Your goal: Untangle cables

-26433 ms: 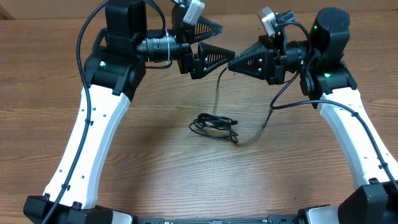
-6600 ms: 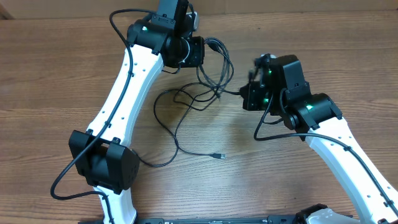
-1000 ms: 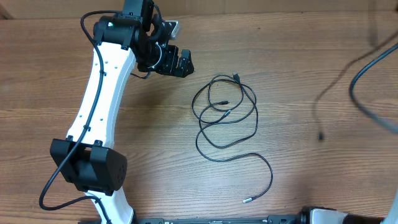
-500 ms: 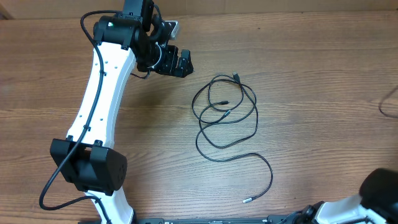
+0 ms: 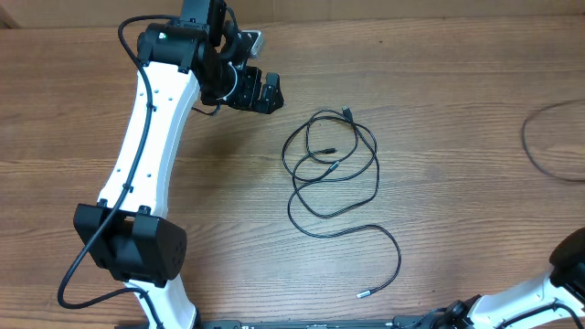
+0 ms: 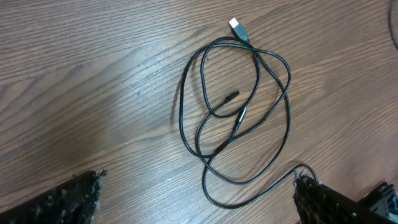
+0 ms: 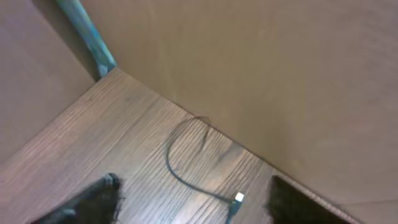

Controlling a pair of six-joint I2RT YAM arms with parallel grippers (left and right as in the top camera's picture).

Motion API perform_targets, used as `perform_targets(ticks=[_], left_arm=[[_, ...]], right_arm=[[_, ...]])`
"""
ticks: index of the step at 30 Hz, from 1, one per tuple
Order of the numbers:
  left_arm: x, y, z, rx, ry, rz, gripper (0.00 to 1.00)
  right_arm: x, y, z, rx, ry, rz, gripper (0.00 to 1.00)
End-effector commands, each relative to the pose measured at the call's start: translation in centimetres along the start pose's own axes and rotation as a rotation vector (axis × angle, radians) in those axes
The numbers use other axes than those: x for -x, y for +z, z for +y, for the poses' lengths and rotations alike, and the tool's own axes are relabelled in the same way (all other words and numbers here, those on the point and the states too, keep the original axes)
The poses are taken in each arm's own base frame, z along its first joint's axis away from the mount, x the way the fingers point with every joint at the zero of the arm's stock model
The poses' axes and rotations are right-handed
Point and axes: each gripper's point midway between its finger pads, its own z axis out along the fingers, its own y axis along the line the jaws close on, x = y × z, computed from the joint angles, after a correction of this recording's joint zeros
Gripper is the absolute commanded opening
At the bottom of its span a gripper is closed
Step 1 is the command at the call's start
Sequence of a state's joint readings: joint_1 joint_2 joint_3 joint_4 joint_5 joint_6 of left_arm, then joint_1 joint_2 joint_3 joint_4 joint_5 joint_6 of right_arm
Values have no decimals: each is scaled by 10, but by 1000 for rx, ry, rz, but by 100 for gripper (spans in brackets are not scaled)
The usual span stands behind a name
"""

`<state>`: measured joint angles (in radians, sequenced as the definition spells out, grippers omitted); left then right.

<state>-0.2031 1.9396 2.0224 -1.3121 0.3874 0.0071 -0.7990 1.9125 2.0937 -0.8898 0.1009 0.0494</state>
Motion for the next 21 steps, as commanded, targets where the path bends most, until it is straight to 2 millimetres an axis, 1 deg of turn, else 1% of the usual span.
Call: perform_targets(ticks=[1,3,6,8,10,11,14,16,18,19,20,21], left_arm=[[6,-15,-8,3,47,-46,100],[6,-15,-8,3,47,-46,99],[6,-15,-8,3,47,-46,100],[6,-15,-8,3,47,-47,100],[6,-15,-8,3,47,-47,100],[6,-15,-8,3,47,-46,100],[6,-15,-8,3,47,-46,100],[6,-15,-8,3,47,-46,100],[6,-15,-8,3,47,-47,100],[6,-15,-8,3,47,-46,100],[6,-15,-8,3,47,-46,100],[6,-15,-8,3,47,-46,100]], right_arm=[[-10,10,11,74,11,35,84],[-10,10,15,96,10,38,89],[-15,9,18,103,6,56,92],[-21,7,29,159,4,85,92],[-29,3,46,251,5,121,91],[-36,-1,60,326,6,152,91],[-50,-13,93,481,6,213,91],[-61,-22,114,556,-3,256,90],[-76,-31,137,613,-34,308,91],[-87,-37,150,637,-72,337,91],[-94,-40,159,652,-103,354,91],[-106,-47,174,680,-161,381,91]])
